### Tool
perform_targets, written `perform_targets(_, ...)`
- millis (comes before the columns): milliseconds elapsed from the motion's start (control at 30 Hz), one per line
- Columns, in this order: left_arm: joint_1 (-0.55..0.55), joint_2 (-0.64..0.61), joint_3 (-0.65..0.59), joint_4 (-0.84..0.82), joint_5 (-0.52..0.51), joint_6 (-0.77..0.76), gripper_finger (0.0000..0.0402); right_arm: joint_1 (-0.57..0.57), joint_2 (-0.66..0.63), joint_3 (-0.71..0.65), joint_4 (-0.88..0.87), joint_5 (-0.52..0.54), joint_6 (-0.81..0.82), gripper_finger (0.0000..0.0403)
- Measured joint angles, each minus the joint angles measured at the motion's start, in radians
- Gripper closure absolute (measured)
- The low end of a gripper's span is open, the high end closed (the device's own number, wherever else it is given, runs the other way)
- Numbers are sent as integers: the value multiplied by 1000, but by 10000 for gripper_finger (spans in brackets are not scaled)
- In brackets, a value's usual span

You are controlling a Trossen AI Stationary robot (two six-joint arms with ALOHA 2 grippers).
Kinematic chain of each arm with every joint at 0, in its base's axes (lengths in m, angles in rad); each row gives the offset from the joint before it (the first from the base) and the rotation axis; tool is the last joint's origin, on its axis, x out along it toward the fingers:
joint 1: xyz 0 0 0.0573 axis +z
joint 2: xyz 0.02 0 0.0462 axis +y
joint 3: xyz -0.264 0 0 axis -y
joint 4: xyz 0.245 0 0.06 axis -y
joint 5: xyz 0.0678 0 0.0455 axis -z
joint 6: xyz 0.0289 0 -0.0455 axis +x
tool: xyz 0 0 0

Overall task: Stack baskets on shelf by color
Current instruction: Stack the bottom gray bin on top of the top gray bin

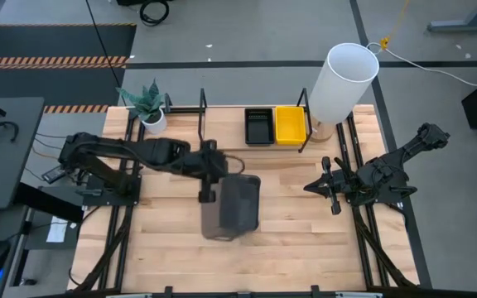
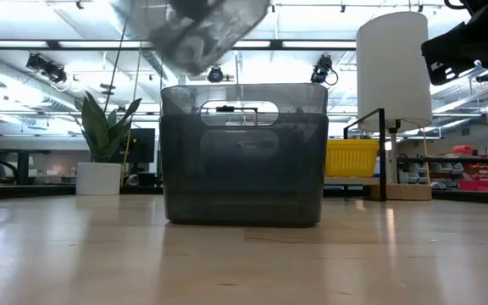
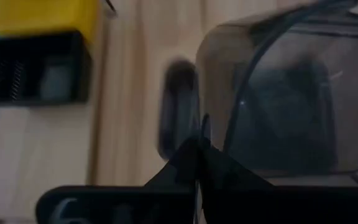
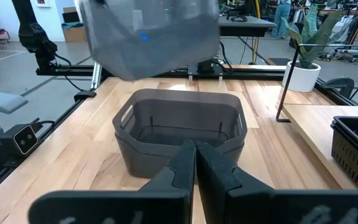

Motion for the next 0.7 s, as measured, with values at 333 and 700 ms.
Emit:
perform_targets(333, 140, 24, -1, 84, 69, 27, 395, 0, 0, 0, 0, 0, 0, 380)
perform_targets(700, 139, 162, 202, -43, 133, 2, 395, 0, 0, 1, 21, -1, 0, 380)
